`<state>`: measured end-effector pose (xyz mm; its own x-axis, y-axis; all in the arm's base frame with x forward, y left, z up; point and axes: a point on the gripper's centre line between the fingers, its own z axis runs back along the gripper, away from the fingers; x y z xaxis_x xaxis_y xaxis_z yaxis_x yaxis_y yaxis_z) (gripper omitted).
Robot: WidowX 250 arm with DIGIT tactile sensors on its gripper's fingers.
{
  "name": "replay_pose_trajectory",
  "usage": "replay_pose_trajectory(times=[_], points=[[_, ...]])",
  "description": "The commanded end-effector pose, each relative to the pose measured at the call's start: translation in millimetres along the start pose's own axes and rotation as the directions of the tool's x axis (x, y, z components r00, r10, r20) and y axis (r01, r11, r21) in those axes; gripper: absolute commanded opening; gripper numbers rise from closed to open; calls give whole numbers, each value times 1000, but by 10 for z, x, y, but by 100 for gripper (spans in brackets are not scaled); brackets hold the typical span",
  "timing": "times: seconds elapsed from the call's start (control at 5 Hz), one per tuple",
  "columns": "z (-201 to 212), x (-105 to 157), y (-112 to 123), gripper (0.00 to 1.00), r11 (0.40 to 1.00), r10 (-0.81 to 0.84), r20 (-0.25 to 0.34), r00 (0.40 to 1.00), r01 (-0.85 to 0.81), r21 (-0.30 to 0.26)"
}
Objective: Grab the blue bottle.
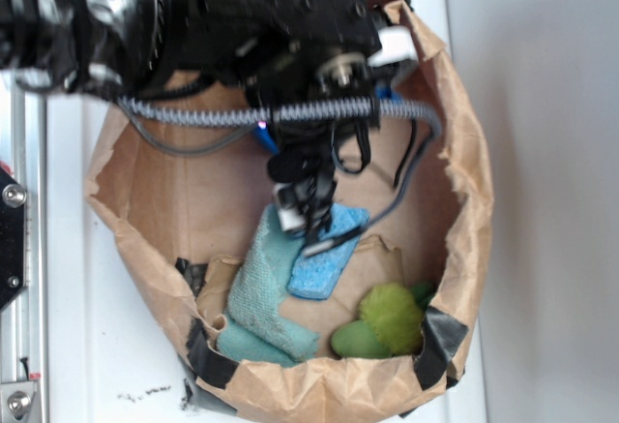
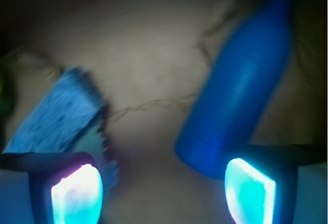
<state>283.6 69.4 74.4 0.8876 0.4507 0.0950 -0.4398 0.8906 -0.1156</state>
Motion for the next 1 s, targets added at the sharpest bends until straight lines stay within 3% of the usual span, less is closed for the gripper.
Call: replay_pose_trajectory(times=[0.0, 0.2, 0.4, 0.6, 0.8], points=[[203, 63, 140, 100, 952, 304, 143, 942, -306, -12], [267, 237, 63, 100, 924, 381, 156, 911, -381, -30], [297, 123, 136, 100, 920, 391, 169, 905, -390, -39], [244, 143, 145, 100, 931, 357, 139, 924, -364, 22], [244, 143, 145, 100, 931, 357, 139, 924, -364, 22]])
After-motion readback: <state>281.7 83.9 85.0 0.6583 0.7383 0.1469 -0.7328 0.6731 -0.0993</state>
